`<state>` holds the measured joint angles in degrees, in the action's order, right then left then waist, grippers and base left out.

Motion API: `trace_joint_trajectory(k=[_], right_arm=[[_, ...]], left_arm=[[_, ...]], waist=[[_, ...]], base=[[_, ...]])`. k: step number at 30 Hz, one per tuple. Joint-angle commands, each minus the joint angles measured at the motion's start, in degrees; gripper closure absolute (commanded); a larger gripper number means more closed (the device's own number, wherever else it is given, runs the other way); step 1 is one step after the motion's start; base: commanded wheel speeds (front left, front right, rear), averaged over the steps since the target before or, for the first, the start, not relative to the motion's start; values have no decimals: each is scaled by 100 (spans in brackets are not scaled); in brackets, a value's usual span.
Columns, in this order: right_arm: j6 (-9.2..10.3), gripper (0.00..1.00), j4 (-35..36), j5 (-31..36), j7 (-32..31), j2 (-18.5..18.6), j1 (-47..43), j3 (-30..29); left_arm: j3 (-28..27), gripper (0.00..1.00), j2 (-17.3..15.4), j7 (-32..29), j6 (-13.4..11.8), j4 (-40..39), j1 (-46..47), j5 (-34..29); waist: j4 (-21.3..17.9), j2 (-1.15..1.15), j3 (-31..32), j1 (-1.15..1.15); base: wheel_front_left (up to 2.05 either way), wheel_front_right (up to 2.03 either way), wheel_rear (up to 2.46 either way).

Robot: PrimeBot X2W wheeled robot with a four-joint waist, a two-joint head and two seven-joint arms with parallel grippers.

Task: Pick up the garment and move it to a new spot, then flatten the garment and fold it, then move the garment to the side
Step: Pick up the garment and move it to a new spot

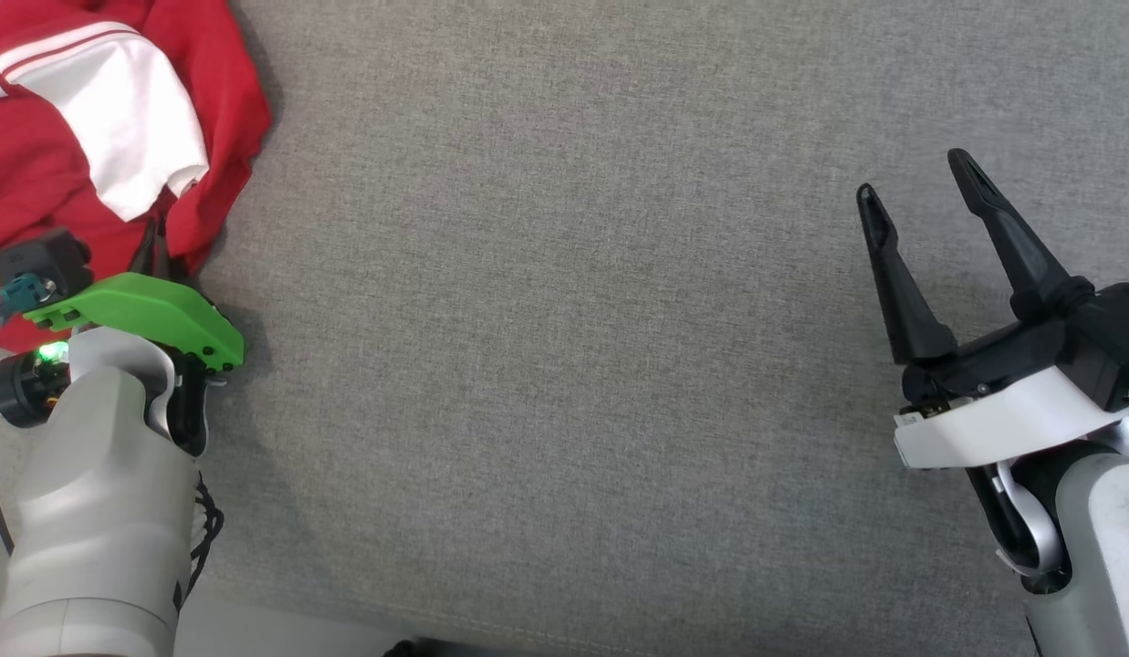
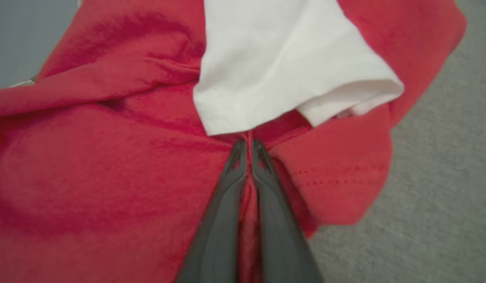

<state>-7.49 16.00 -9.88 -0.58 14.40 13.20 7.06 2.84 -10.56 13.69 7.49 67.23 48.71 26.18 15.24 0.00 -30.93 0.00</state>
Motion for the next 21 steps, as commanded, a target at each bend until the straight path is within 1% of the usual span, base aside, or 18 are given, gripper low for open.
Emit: trace_joint_trajectory(k=[1,3,5,6,9,11,16,21], right_arm=[[0,0,-2,31,42,18,-47,-16],[0,0,-14,47,72,21,-93,-36],[0,0,-28,53,106,8,-154,-54],[0,0,-29,46,120,0,-181,-77],[0,0,-42,46,156,-29,-318,-148],[0,0,-64,20,198,-62,-426,-176],[0,0,-84,-41,259,-171,-696,-210],[0,0,-69,-95,275,-292,-999,-226]], left_arm=[[69,100,-13,-23,-2,116,-163,-57],[52,100,-147,88,-6,-69,-157,-83],[-3,100,-280,151,-79,-361,-184,-146],[-55,100,-347,159,-133,-661,-210,-206],[-211,100,-388,147,-301,-1512,-554,-413],[-358,100,-396,148,-423,-2190,-828,-524],[-512,100,-324,149,-586,-3565,-1537,-814],[-344,100,-117,116,-717,-4910,-2442,-1023]], waist=[[18,0,159,0],[13,0,317,0],[-4,0,501,0],[-10,0,607,0],[-31,0,910,0],[-88,0,1171,0],[-283,0,1684,0],[-594,0,2084,0]], base=[[0,0,0],[0,0,0],[0,0,0],[0,0,0],[0,0,0],[0,0,0],[0,0,0],[0,0,0]])
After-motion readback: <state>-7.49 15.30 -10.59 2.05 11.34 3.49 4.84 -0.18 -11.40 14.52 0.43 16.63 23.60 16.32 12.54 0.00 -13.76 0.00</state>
